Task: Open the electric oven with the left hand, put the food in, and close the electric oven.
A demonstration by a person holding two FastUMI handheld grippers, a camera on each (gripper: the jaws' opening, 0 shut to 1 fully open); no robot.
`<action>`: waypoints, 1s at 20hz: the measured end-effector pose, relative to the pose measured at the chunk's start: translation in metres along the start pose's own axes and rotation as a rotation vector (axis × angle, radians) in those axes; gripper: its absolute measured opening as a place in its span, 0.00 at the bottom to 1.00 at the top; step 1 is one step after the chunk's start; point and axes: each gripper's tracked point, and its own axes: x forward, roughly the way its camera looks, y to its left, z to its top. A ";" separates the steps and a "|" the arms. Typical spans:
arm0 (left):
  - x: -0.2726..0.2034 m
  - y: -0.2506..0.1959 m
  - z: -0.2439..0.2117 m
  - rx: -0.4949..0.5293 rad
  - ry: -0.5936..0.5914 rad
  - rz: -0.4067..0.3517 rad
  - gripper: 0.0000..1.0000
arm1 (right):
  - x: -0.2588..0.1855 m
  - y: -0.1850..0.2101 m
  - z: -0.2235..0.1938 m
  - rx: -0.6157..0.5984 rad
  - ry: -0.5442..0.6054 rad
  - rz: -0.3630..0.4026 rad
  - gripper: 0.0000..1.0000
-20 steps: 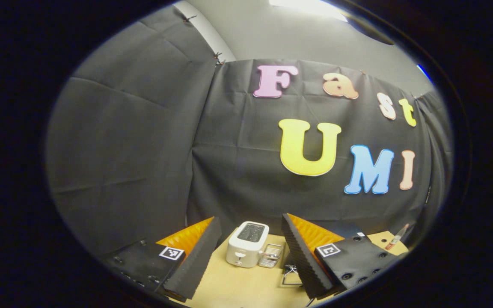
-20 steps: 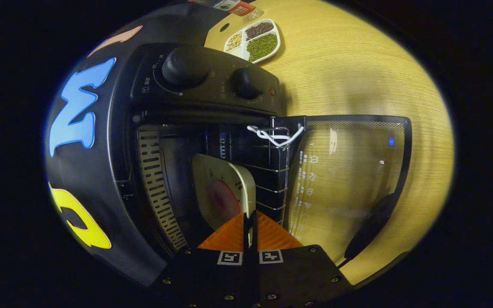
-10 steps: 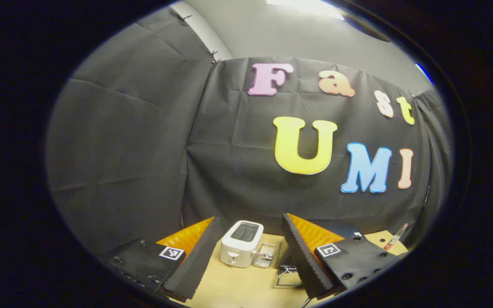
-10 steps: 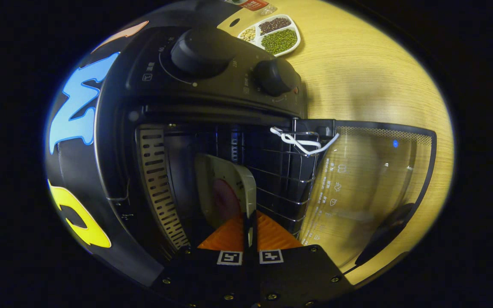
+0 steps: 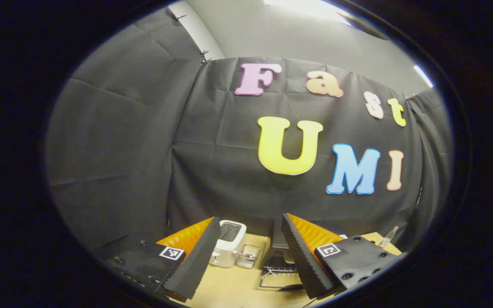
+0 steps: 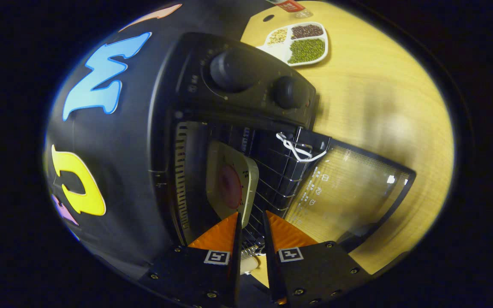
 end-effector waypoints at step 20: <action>-0.008 -0.170 -0.015 0.042 0.000 -0.249 1.00 | -0.315 0.095 0.142 -1.137 -0.562 0.252 0.27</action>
